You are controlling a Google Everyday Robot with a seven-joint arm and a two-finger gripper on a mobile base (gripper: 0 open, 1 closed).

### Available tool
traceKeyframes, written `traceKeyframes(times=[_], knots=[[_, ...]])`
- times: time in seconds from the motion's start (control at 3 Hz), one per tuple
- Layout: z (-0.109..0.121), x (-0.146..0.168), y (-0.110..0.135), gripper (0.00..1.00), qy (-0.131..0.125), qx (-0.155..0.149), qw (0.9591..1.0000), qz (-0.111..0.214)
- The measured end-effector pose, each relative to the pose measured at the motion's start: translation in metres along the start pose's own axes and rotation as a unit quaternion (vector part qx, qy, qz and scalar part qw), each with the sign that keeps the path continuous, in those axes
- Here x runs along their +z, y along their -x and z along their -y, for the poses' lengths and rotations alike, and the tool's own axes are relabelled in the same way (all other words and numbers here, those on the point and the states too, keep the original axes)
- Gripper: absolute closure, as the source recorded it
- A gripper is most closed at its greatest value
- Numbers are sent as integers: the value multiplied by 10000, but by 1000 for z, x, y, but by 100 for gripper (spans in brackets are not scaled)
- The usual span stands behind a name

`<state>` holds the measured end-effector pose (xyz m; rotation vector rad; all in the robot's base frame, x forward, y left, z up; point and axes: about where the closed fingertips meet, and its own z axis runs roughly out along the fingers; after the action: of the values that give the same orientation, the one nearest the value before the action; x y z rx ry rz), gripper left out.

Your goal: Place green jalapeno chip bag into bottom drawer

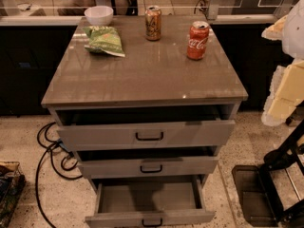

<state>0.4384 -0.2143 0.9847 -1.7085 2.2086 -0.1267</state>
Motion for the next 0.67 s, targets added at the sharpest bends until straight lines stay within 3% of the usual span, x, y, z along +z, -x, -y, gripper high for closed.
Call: traceKeyframes(times=[0.33,0.67], knots=[[0,0,0,0,-1,0,10000,0],[11,10,9,0,-68,157,9996,237]])
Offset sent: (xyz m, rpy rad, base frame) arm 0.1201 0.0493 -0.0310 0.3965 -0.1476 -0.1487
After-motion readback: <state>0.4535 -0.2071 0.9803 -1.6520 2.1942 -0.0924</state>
